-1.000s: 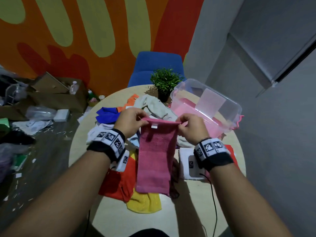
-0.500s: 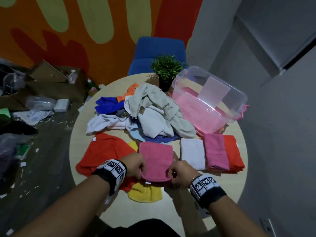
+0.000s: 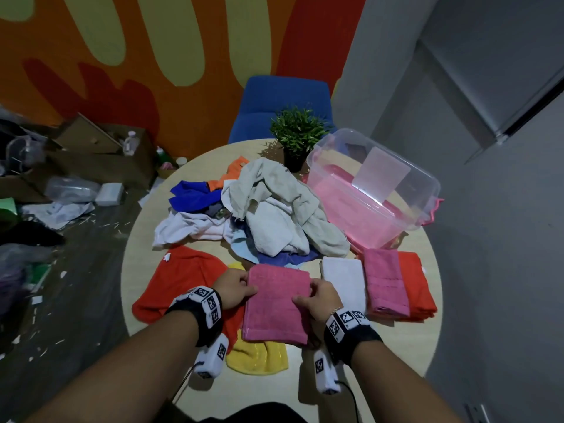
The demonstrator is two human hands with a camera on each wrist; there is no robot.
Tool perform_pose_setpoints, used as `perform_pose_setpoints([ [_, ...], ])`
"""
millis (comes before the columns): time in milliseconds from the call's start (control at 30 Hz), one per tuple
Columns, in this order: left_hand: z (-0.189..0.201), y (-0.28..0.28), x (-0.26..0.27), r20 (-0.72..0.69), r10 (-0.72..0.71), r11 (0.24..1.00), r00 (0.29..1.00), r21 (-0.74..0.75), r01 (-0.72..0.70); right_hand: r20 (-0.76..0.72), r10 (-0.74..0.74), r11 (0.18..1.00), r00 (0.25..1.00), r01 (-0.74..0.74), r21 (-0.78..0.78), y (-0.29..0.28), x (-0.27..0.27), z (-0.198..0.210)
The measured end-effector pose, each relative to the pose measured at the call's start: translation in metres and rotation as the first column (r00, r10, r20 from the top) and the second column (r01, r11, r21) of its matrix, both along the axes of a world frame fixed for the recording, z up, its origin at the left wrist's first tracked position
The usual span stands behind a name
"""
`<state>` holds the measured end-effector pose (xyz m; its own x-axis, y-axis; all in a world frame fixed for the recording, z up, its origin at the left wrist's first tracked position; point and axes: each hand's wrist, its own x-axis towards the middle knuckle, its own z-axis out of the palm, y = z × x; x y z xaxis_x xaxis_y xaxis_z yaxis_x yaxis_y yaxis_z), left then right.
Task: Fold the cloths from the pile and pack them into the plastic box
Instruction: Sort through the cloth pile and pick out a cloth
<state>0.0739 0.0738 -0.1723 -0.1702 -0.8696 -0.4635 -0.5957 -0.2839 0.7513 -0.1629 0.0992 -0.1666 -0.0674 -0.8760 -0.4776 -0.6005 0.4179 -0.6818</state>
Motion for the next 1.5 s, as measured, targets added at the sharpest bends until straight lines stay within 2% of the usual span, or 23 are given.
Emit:
perform_pose_setpoints([
  [100, -0.007, 0.002, 0.004, -0.062, 0.002, 0.999, 0.998, 0.049, 0.001, 0.163, -0.041, 0.999, 0.986, 0.046, -0.025, 0.002, 0.001, 0.0],
  [167, -0.009, 0.007, 0.002, -0.164, 0.107, 0.989, 0.981, 0.114, -0.089, 0.245, -0.011, 0.999, 0.969, 0.023, -0.044, 0.002, 0.001, 0.005],
  [267, -0.007, 0.012, -0.007, -0.444, 0.34, 0.93, 0.829, 0.288, -0.227, 0.363, -0.009, 0.998, 0.932, 0.029, -0.052, 0.0, -0.001, 0.013],
  [300, -0.004, 0.012, -0.008, -0.485, 0.343, 0.929, 0.804, 0.301, -0.215, 0.39, -0.006, 0.999, 0.921, 0.026, -0.046, 0.0, -0.001, 0.015],
  [400, 0.005, 0.011, -0.011, -0.543, 0.21, 0.949, 0.813, 0.314, -0.036, 0.543, -0.063, 0.997, 0.837, 0.082, -0.011, -0.004, -0.004, 0.02],
  [467, 0.008, 0.012, -0.014, -0.563, 0.207, 0.943, 0.8, 0.332, -0.012, 0.594, -0.101, 0.993, 0.798, 0.119, 0.008, -0.009, -0.005, 0.024],
  [533, 0.006, 0.013, -0.018, -0.577, 0.232, 0.95, 0.783, 0.308, -0.055, 0.543, -0.121, 0.991, 0.831, 0.129, 0.024, -0.011, -0.007, 0.025],
  [600, 0.003, 0.014, -0.021, -0.568, 0.267, 0.952, 0.778, 0.281, -0.121, 0.427, -0.087, 0.996, 0.9, 0.069, 0.056, -0.008, -0.009, 0.019],
  [667, 0.005, 0.014, -0.022, -0.554, 0.322, 0.942, 0.768, 0.266, -0.203, 0.373, -0.064, 0.993, 0.926, 0.024, 0.111, -0.003, -0.01, 0.014],
  [767, 0.013, 0.013, -0.018, -0.596, 0.367, 0.929, 0.715, 0.277, -0.246, 0.457, -0.128, 0.991, 0.88, 0.097, 0.09, -0.001, -0.008, 0.02],
  [867, 0.027, 0.011, -0.015, -0.633, 0.267, 0.962, 0.726, 0.223, -0.16, 0.589, -0.157, 0.986, 0.793, 0.155, 0.054, -0.003, -0.007, 0.032],
  [933, 0.036, 0.007, -0.015, -0.638, 0.275, 0.961, 0.719, 0.183, -0.205, 0.644, -0.141, 0.984, 0.752, 0.176, 0.009, -0.005, -0.006, 0.039],
  [1033, 0.052, 0.004, -0.018, -0.653, 0.349, 0.935, 0.672, 0.191, -0.3, 0.634, -0.136, 0.975, 0.761, 0.217, -0.051, -0.008, -0.004, 0.051],
  [1133, 0.061, 0.003, -0.022, -0.691, 0.382, 0.922, 0.613, 0.245, -0.299, 0.642, -0.127, 0.981, 0.756, 0.193, -0.034, -0.012, -0.006, 0.055],
  [1333, 0.064, 0.002, -0.018, -0.692, 0.37, 0.926, 0.62, 0.226, -0.301, 0.649, -0.078, 0.989, 0.757, 0.139, -0.043, -0.012, -0.014, 0.06],
  [1500, 0.068, 0.005, -0.014, -0.696, 0.356, 0.933, 0.623, 0.229, -0.277, 0.708, -0.124, 0.989, 0.695, 0.143, 0.032, -0.011, -0.012, 0.061],
])
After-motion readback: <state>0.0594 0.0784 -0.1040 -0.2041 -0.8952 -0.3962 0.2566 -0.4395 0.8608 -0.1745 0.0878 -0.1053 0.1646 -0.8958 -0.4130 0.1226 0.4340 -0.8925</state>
